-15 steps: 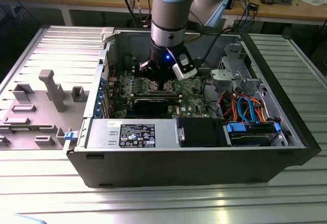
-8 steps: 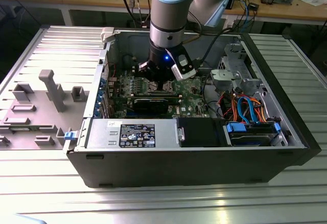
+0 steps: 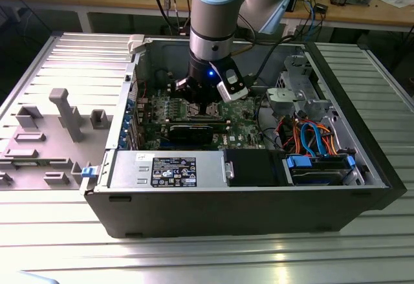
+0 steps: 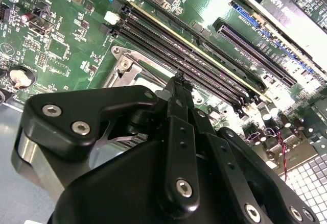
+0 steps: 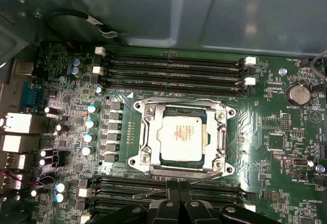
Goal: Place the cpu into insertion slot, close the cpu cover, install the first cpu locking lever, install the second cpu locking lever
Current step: 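Install the second cpu locking lever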
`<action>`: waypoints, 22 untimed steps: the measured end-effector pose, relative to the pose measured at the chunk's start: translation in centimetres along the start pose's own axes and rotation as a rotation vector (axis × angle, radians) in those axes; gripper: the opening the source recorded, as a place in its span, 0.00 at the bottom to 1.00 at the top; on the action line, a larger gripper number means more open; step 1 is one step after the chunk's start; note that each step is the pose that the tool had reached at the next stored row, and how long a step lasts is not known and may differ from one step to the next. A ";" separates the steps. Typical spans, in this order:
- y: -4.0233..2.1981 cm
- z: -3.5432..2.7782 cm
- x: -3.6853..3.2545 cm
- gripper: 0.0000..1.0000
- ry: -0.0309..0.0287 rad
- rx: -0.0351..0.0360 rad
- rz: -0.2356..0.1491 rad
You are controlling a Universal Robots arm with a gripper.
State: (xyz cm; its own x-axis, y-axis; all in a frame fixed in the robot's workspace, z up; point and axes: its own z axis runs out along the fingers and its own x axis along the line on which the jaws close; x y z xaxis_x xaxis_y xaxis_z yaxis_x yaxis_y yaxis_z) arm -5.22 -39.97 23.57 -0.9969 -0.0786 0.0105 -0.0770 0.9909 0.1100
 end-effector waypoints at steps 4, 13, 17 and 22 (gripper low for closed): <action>0.00 0.00 0.00 0.11 0.0000 -0.0001 0.000; -0.04 0.50 0.13 0.11 0.0096 -0.0017 0.000; -0.06 0.84 0.86 0.11 0.0107 -0.0036 0.000; -0.22 1.35 1.47 0.11 0.0111 -0.0057 0.000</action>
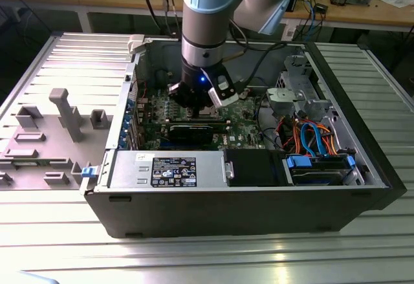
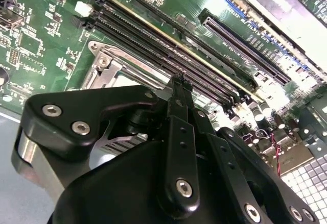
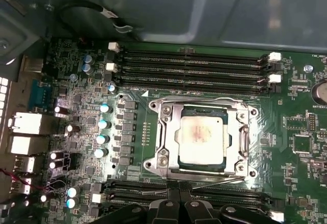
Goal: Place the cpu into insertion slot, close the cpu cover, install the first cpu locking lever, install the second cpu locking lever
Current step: 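Install the second cpu locking lever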
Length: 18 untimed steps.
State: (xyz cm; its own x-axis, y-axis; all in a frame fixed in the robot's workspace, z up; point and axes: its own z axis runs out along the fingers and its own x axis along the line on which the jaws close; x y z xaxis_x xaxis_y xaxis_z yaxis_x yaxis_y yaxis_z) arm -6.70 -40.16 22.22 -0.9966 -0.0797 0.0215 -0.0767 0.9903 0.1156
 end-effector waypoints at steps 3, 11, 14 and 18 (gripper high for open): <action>-0.28 0.02 0.17 0.11 -0.0001 -0.0016 0.000; -0.44 0.03 0.86 0.11 -0.0019 -0.0190 0.006; -0.45 0.03 0.87 0.11 -0.0019 -0.0199 0.006; -0.45 0.02 0.87 0.11 -0.0019 -0.0205 0.006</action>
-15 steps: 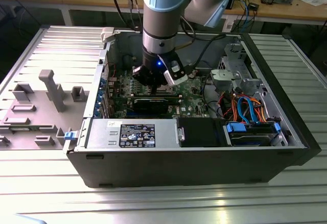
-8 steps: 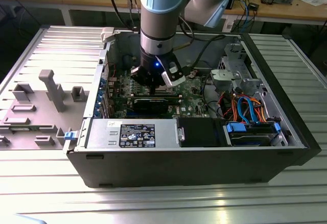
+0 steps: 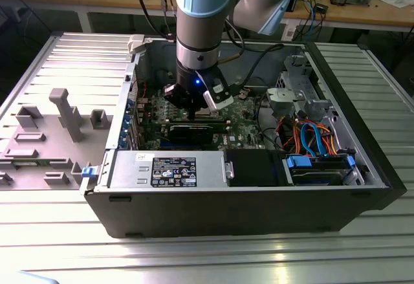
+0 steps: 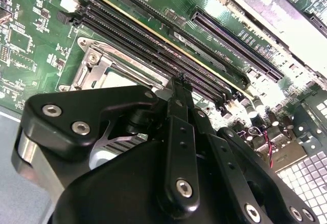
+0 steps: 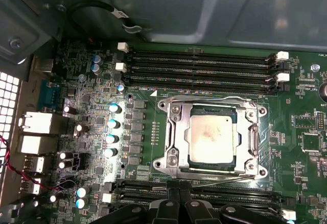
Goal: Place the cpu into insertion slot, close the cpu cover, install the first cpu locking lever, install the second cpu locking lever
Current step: 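Install the second cpu locking lever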
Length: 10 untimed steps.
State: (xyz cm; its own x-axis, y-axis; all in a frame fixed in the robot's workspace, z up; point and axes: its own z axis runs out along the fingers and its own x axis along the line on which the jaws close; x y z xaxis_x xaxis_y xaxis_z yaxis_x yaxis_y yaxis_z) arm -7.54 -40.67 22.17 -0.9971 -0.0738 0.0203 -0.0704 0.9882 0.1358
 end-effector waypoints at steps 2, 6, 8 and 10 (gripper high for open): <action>0.00 0.00 0.00 0.11 0.0000 -0.0001 0.000; 0.00 0.00 0.00 0.11 0.0000 -0.0001 0.000; -0.01 0.01 0.00 0.11 -0.0002 -0.0027 0.000; -0.06 0.08 0.02 0.11 -0.0006 -0.0061 0.002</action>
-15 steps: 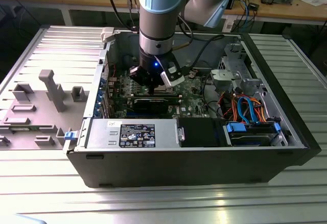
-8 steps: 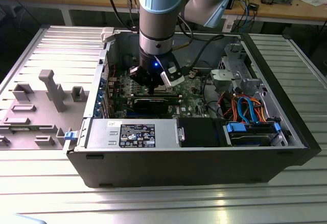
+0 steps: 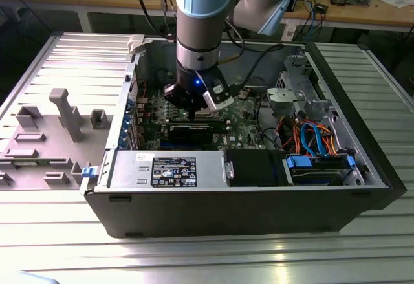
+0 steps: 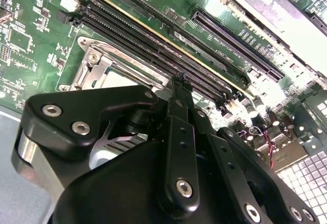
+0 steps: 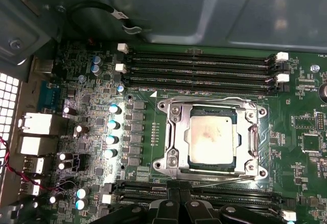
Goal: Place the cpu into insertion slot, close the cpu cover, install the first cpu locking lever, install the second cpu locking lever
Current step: 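Install the second cpu locking lever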
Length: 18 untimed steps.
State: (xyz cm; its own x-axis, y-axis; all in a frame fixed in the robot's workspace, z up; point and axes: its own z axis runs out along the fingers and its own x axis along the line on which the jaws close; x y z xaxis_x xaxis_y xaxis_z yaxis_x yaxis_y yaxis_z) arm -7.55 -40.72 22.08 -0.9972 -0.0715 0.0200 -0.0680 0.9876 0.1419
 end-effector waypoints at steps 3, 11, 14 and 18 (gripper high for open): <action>-0.05 0.07 0.25 0.11 0.0007 -0.0075 0.000; -0.43 0.36 0.85 0.11 0.0001 -0.0183 0.000; -0.66 0.52 0.93 0.11 -0.0008 -0.0297 0.000; -0.72 0.75 1.11 0.11 -0.0015 -0.0410 0.000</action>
State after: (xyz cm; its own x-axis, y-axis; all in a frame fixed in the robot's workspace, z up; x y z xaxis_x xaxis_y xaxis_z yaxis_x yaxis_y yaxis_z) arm -8.63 -41.40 21.25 -0.9973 -0.0717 0.0185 -0.0671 0.9809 0.1823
